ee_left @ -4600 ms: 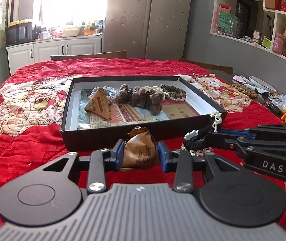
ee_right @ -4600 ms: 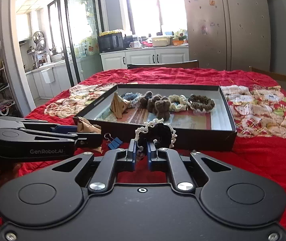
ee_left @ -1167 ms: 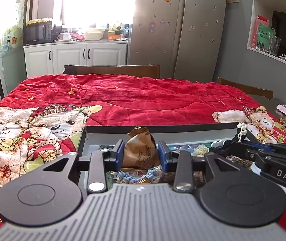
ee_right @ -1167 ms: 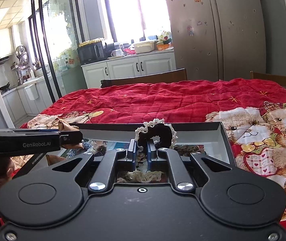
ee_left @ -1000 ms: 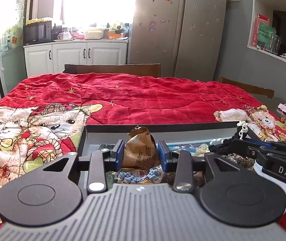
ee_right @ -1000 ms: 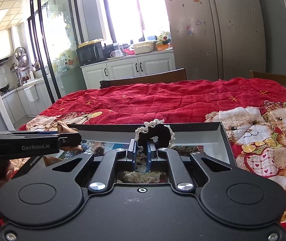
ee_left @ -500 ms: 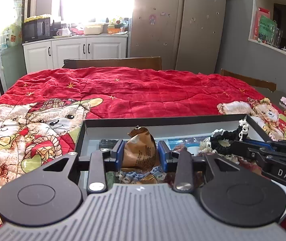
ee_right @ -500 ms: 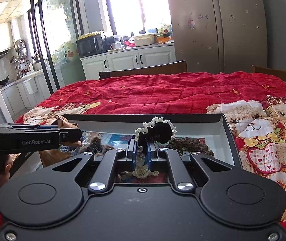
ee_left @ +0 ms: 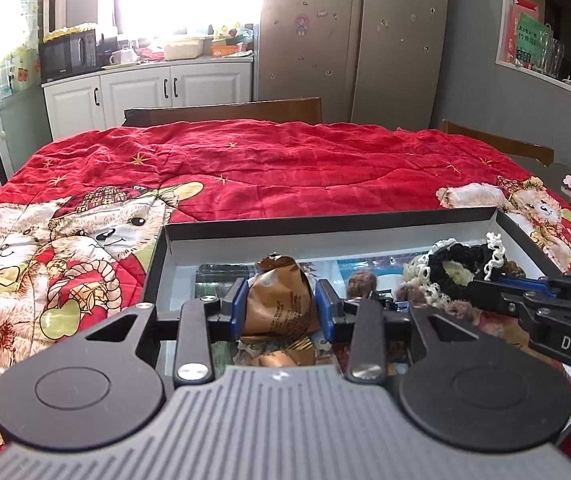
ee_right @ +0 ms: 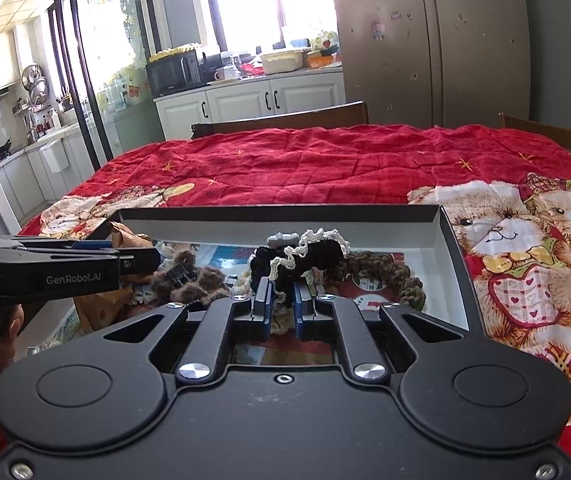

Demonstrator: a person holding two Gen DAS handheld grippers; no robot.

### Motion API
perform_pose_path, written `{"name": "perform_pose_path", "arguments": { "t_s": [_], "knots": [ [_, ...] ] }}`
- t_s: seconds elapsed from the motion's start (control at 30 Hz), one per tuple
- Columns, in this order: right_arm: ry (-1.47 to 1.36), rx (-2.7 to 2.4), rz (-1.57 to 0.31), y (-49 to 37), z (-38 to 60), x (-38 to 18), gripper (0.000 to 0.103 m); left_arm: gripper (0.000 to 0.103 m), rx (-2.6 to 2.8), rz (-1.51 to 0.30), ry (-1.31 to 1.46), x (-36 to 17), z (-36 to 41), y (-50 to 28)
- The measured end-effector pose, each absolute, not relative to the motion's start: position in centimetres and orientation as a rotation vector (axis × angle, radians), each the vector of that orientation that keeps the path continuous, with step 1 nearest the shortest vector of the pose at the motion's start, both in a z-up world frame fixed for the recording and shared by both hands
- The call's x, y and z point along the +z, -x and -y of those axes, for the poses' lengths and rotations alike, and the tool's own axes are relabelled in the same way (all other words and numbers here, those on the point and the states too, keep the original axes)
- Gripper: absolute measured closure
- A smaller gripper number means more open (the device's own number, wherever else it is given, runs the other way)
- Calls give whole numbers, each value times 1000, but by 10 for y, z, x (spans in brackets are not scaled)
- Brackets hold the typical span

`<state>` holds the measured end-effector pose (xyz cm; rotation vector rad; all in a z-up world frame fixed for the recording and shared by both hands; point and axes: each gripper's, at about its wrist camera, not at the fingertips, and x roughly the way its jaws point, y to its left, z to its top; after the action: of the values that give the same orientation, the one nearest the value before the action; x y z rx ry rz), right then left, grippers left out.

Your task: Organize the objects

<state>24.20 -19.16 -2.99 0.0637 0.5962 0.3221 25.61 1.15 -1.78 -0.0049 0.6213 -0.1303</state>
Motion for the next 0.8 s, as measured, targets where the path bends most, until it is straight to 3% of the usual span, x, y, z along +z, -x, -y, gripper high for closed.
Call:
{"name": "perform_pose_path", "arguments": {
  "t_s": [0.6, 0.8],
  "knots": [
    [-66, 321, -608, -243, 192, -34, 90, 58, -127, -614, -10, -18, -10, -254],
    [-67, 321, -610, -243, 192, -34, 87, 50, -123, -610, -13, -18, -10, -253]
  ]
}}
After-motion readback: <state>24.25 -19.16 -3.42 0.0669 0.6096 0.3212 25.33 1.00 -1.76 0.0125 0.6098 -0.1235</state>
